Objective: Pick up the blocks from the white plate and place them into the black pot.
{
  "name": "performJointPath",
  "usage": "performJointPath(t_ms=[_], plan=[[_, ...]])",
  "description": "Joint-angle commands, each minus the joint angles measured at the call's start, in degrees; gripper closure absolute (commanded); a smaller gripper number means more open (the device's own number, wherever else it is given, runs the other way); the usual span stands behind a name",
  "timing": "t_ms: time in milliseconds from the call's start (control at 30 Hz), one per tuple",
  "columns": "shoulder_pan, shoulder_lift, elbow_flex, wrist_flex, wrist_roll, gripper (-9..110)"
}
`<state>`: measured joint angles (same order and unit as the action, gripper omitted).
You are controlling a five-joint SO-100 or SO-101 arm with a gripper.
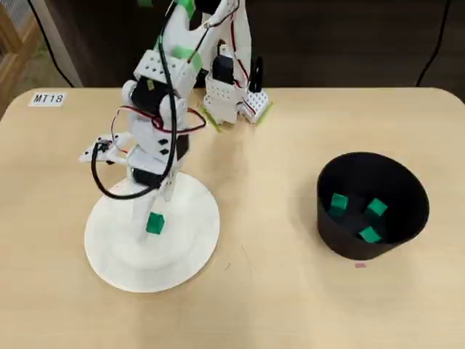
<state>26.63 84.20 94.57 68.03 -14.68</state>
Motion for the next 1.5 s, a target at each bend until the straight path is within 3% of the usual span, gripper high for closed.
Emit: performJointPath(t_ms=[0, 567, 967, 1200, 1467], plan=[[0.8, -0.5, -3.9, -0.3, -0.5, 52], [1.0, -11.1, -12.0, 3.8, -2.4, 52], [-0.4, -12.2, -12.5, 3.2, -2.3, 59], [-0.4, -12.7, -12.5, 0.6, -0.9, 75], [-0.7, -14.3, -13.1, -0.8, 1.8, 104]])
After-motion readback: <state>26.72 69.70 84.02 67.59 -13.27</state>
